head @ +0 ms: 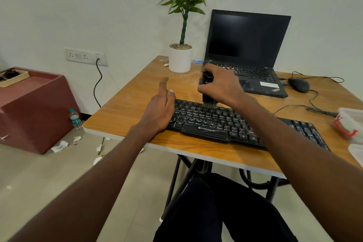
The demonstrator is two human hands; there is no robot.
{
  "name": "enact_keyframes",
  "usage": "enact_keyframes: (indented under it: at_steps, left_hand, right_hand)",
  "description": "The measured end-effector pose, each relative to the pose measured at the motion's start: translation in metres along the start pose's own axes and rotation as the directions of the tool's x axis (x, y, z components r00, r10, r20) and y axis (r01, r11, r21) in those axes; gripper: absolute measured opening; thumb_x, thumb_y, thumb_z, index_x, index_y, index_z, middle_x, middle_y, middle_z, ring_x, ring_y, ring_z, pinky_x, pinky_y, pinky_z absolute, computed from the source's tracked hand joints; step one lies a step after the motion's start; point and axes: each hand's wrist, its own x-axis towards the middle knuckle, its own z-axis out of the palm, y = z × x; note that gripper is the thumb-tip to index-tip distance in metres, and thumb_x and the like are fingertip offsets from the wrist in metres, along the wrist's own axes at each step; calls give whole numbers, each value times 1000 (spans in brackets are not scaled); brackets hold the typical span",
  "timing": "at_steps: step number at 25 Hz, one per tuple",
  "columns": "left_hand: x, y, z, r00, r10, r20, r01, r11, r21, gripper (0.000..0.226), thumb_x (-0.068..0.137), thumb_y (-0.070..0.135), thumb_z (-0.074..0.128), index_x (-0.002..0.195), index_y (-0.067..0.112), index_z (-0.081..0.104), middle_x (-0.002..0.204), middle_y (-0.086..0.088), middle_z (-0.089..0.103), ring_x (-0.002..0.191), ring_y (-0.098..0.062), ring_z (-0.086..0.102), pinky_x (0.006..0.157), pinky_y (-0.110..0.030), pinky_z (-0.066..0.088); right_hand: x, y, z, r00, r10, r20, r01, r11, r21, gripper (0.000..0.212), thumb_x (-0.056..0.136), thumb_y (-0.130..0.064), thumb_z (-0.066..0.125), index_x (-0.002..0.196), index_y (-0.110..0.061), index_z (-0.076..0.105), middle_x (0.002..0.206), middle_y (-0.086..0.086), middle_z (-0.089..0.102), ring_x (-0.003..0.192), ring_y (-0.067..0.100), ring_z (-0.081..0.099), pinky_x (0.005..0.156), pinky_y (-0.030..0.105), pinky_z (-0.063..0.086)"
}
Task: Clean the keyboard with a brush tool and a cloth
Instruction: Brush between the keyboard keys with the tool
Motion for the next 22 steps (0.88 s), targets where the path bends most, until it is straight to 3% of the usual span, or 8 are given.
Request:
enact_keyframes:
  at_steps: [3, 7, 10, 13, 16, 19, 22]
  left_hand:
    - [0, 1, -1, 1000, -6, -3, 6, 1000, 1, 52, 114, 38, 24, 163, 20, 21, 100, -20, 71, 82, -33, 66, 76, -57, 52]
    - [0, 5, -1, 1000, -9, -16, 9, 1000, 9, 48, 115, 34, 27, 161, 18, 27, 99, -17, 72, 83, -31, 66, 77, -53, 52]
    - [-1, 5, -1, 1000, -3, -13, 3, 1000, 19, 48, 115, 34, 27, 161, 19, 28, 99, -16, 72, 84, -30, 67, 78, -52, 52]
    - [1, 5, -1, 1000, -9, -14, 10, 1000, 29, 48, 115, 34, 27, 161, 19, 29, 99, -16, 72, 85, -30, 67, 79, -52, 52]
    - [0, 6, -2, 1000, -1, -9, 2, 999, 37, 48, 115, 36, 27, 159, 19, 31, 97, -14, 72, 84, -27, 67, 77, -49, 53]
    - [1, 11, -3, 1000, 11, 18, -15, 970, 241, 47, 114, 37, 27, 154, 16, 38, 84, -7, 68, 78, -25, 64, 73, -43, 48]
    - [6, 23, 3, 998, 66, -12, -51, 854, 518, 51, 110, 41, 24, 148, 14, 45, 90, -2, 68, 83, -26, 64, 87, -45, 45]
  right_hand:
    - [-3, 8, 0, 999, -28, 33, 24, 992, 121, 40, 86, -22, 77, 119, -30, 56, 110, -5, 63, 97, 17, 65, 73, 31, 62]
    - [0, 9, -5, 999, -38, -19, 37, 998, -47, 44, 82, -24, 76, 122, -30, 59, 106, -5, 65, 92, 17, 64, 74, 28, 55]
    - [-2, 4, 1, 996, -72, 47, 67, 993, 93, 40, 85, -22, 76, 120, -29, 58, 106, -5, 64, 96, 17, 66, 72, 30, 58]
    - [-3, 8, 4, 996, -84, -32, 84, 996, -7, 43, 86, -21, 73, 124, -30, 56, 108, -2, 66, 95, 20, 66, 71, 28, 55]
    - [-6, 14, -1, 999, -48, 0, 48, 994, 95, 42, 84, -23, 76, 121, -31, 57, 107, -5, 65, 97, 18, 66, 76, 30, 57]
    - [-10, 16, -10, 996, -88, -23, 89, 996, 25, 41, 85, -24, 76, 121, -33, 56, 105, -7, 65, 90, 10, 64, 64, 15, 46]
    - [-15, 17, -8, 995, -100, 25, 97, 988, 123, 37, 88, -28, 78, 117, -33, 56, 107, -10, 64, 94, 10, 63, 71, 18, 47]
